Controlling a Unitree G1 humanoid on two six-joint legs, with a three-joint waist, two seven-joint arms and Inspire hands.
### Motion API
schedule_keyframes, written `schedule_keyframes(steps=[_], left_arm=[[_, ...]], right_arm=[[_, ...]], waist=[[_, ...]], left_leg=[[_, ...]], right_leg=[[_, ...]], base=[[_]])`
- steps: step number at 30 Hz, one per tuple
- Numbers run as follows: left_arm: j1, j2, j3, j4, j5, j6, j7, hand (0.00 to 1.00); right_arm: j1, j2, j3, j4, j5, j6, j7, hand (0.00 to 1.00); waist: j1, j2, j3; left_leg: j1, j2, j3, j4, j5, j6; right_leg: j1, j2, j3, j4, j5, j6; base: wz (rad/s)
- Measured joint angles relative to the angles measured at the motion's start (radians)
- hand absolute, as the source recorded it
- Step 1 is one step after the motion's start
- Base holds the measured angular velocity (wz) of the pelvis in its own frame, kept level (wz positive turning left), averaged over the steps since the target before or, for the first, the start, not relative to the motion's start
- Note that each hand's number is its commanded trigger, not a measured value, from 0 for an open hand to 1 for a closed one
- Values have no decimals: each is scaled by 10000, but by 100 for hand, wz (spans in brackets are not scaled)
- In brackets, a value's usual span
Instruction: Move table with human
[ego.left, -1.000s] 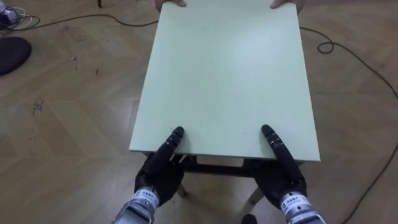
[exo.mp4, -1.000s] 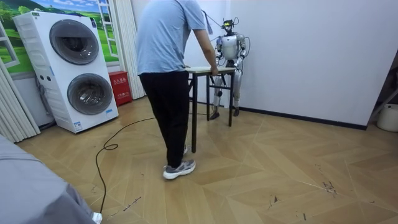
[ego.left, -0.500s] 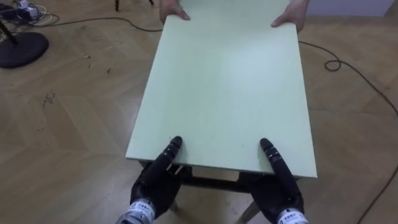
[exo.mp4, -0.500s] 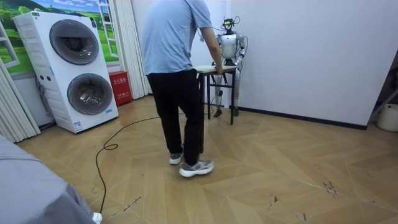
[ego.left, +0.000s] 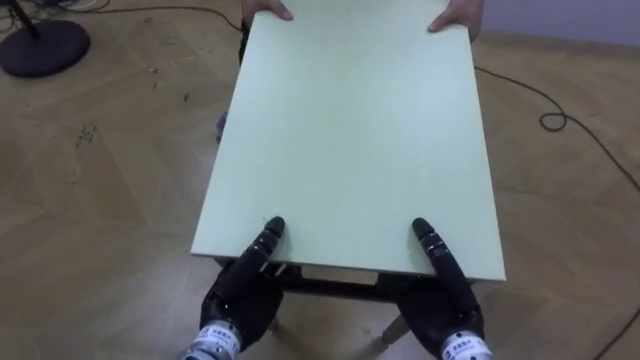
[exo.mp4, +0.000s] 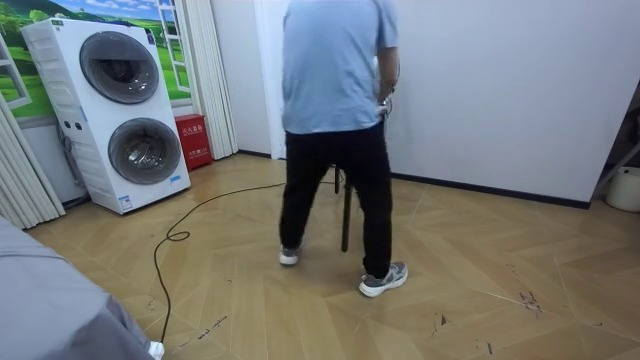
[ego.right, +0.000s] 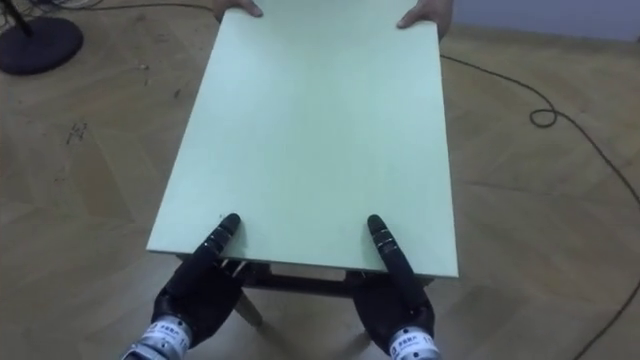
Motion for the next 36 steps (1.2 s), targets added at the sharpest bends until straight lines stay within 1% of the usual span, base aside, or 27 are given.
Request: schedule_keyframes(steps=[2,3,4,5,7,10,12,14,15,16,18,20,22,24,25,26,27,29,30,31,32,33,34,35,36], left_arm=[[18,-19,-17,-15,-79,-2,0,100],[18,-17,-17,-34,-93,-6,0,100],[19,3,-36,-81,-169,-59,0,100],[79,30,-58,-184,-187,-90,0,100],[327,43,-56,-431,-186,-171,0,100],[748,72,-63,-721,-189,-407,-39,100],[850,70,-55,-774,-196,-441,-47,100],[906,55,-34,-784,-221,-447,-96,100],[912,55,-39,-784,-265,-447,-96,100],[933,50,-57,-784,-331,-446,-96,100],[942,17,-85,-781,-394,-446,-95,100],[1033,24,-85,-771,-471,-447,-100,100],[1096,27,-79,-771,-482,-480,-101,100],[1115,39,-79,-771,-556,-501,-107,100],[1136,54,-81,-772,-628,-501,-106,100],[1137,85,-91,-772,-651,-505,-106,100],[1136,90,-92,-773,-650,-507,-105,100],[1137,87,-85,-775,-651,-589,-98,100],[1137,83,-84,-775,-651,-609,-98,100],[1139,101,-88,-780,-646,-651,-98,100],[1138,128,-89,-795,-646,-658,-98,100],[1138,130,-91,-797,-646,-659,-96,100],[1136,103,-92,-797,-626,-668,-74,100],[1136,47,-90,-796,-564,-705,-41,100],[1136,18,-85,-792,-553,-713,-27,100]], right_arm=[[-76,-70,64,-1,-18,-87,6,100],[-106,-88,71,-2,-10,-88,7,100],[-153,-162,84,-36,0,-96,7,100],[-165,-249,132,-99,0,-108,8,100],[-170,-318,194,-167,9,-93,42,100],[-238,-434,438,-165,-32,-107,164,100],[-241,-429,526,-163,-24,-159,222,100],[-257,-431,530,-152,-51,-156,252,100],[-273,-436,530,-149,-50,-151,252,100],[-299,-460,529,-134,-46,-134,252,100],[-387,-498,523,-47,-49,-110,253,100],[-429,-519,515,-6,-32,-42,253,100],[-450,-532,485,-6,-12,103,251,100],[-517,-540,468,-3,-21,182,220,100],[-538,-589,469,-4,-48,233,203,100],[-571,-568,482,-4,-73,252,153,100],[-587,-577,490,-4,-119,252,132,100],[-662,-583,546,-4,-164,251,107,100],[-663,-562,545,-4,-165,251,104,100],[-655,-526,546,-4,-181,250,103,100],[-649,-499,546,-5,-189,246,103,100],[-649,-494,545,-5,-194,246,100,100],[-649,-470,544,-6,-205,231,79,100],[-656,-438,531,-6,-243,220,33,100],[-656,-429,526,-5,-255,217,17,100]], waist=[[89,65,17],[104,83,7],[192,110,15],[304,146,8],[328,197,-2],[396,203,-3],[407,202,-3],[463,202,-3],[483,202,-3],[500,205,-2],[465,205,-1],[472,209,1],[518,222,7],[618,276,30],[622,317,24],[629,326,29],[664,340,33],[915,426,30],[932,453,25],[954,488,32],[939,497,33],[923,502,30],[862,504,30],[857,515,24],[866,520,29]], left_leg=[[-44,18,-248,-3,0,-1],[-80,25,-305,-2,0,-1],[-134,38,-386,5,3,-6],[-177,46,-443,5,10,-18],[-257,48,-554,12,19,-33],[-385,58,-696,91,33,-50],[-538,53,-896,200,33,-51],[-690,54,-1148,258,72,-89],[-708,55,-1186,257,91,-96],[-740,61,-1251,259,135,-119],[-808,76,-1259,263,202,-149],[-803,74,-1243,244,291,-168],[-813,74,-1240,248,328,-170],[-804,64,-1240,253,356,-158],[-796,37,-1241,254,391,-142],[-806,-10,-1242,253,427,-123],[-810,-30,-1242,253,444,-115],[-836,-107,-1241,254,474,-77],[-856,-122,-1241,254,481,-69],[-926,-147,-1242,310,504,-53],[-1060,-194,-1239,473,506,-48],[-1138,-227,-1236,562,505,-41],[-1267,-284,-1207,712,504,-22],[-1389,-312,-1121,865,486,14],[-1415,-322,-1069,935,472,46]], right_leg=[[131,-6,-211,-129,3,-4],[134,-11,-275,-131,3,-4],[132,-8,-309,-139,2,-4],[131,-3,-357,-165,2,-4],[131,-9,-451,-201,2,-4],[132,-23,-601,-231,2,-4],[132,-44,-678,-240,2,-4],[164,-74,-872,-269,2,-4],[193,-80,-914,-286,1,-3],[274,-106,-1097,-310,-5,2],[350,-146,-1199,-310,-31,33],[538,-227,-1438,-317,-100,71],[644,-254,-1429,-316,-125,108],[744,-289,-1428,-322,-126,109],[831,-341,-1432,-313,-151,149],[900,-420,-1463,-308,-206,236],[917,-449,-1467,-302,-221,259],[918,-549,-1575,-284,-241,290],[918,-578,-1632,-268,-245,298],[897,-634,-1693,-191,-260,321],[837,-741,-1778,8,-349,393],[784,-802,-1818,144,-394,400],[697,-949,-1952,439,-488,447],[583,-1077,-1951,739,-536,502],[555,-1133,-1950,902,-547,514]], base=[[31],[29],[22],[19],[18],[18],[33],[39],[42],[48],[55],[53],[42],[34],[41],[41],[26],[10],[18],[32],[35],[42],[42],[40],[37]])
